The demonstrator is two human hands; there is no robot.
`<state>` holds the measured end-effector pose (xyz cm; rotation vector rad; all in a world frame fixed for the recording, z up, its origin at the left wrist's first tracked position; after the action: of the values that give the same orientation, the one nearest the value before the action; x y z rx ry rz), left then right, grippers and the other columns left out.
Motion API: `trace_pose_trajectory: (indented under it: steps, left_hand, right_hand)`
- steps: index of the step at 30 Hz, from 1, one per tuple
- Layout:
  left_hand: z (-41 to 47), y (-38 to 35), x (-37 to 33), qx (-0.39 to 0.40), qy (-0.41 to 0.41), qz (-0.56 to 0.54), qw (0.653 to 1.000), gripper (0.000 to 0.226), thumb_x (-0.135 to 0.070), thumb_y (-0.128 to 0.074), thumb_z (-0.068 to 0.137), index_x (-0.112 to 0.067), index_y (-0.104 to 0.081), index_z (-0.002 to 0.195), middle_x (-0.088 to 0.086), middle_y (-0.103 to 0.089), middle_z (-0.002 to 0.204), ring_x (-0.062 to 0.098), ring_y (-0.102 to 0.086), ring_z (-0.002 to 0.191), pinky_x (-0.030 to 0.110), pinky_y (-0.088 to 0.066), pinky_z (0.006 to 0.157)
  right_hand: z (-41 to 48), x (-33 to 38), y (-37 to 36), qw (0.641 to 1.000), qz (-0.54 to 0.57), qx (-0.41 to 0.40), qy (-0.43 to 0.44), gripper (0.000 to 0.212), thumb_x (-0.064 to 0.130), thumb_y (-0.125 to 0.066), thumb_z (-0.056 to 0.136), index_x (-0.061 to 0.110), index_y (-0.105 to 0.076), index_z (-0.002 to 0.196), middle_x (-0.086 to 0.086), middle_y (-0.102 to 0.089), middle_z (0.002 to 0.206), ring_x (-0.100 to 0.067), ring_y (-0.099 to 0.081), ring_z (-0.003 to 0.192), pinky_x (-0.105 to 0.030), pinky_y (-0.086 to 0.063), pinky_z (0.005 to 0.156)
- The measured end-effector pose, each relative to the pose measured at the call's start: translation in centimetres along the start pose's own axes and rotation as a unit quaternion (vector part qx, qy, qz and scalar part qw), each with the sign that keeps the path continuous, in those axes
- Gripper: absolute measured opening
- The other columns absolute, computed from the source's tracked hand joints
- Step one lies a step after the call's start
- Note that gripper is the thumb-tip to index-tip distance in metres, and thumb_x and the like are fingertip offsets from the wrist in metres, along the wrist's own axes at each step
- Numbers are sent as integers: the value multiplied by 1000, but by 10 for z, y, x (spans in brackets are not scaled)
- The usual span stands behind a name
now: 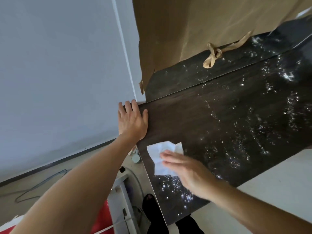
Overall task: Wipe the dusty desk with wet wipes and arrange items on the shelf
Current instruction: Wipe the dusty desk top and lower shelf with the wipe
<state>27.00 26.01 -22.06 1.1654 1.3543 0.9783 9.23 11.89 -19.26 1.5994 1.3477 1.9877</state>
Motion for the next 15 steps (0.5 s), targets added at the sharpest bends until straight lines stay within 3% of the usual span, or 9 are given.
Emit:
trace_pose_trajectory:
  steps: [3,6,9,11,15]
  left_hand:
    - [3,6,1,-10,-29,-8,1000,50,-45,-27,96,-5,-40,122,17,-45,121,36,-37,116,45,-34,102]
    - [5,9,1,-18,-37,-24,999,44,-43,-30,97,-5,-42,116,17,-47,116,34,-39,111,44,-36,97]
    - [5,9,1,-16,-35,-35,999,44,-44,-30,97,-5,-42,115,17,-46,119,34,-39,112,44,-36,97]
    - [4,9,0,-18,-36,-38,998,44,-44,-30,97,-6,-42,117,16,-46,119,34,-39,113,44,-36,97]
    - [5,7,2,-18,-33,-40,998,45,-46,-30,97,-8,-41,118,15,-47,121,33,-39,113,44,-38,96]
  right_hand:
    - [16,-58,51,991,-38,-106,-75,48,-14,-57,76,10,-66,116,-3,-58,130,-18,-50,122,-41,-47,97]
    - [31,-44,43,979,-49,-157,-120,27,-2,-65,79,13,-74,99,-4,-61,107,-21,-51,94,-31,-50,79]
    - [23,19,-16,995,47,-64,-59,24,16,-51,89,15,-74,95,0,-56,94,-17,-48,86,-23,-42,75]
    - [20,13,-13,997,58,-27,-51,24,10,-51,88,15,-74,95,0,-57,92,-17,-51,86,-20,-39,75]
    - [17,-77,69,952,-11,-198,-232,29,6,-66,77,14,-65,105,0,-60,84,-18,-56,76,-15,-38,70]
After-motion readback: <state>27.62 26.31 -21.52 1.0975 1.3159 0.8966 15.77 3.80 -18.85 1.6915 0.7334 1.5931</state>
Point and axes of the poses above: each hand's wrist, its own z-axis towards the middle knuckle, its own y-axis out of the back of the hand, x = y × z, the point moved 9 cm from there along z, towards the middle knuckle
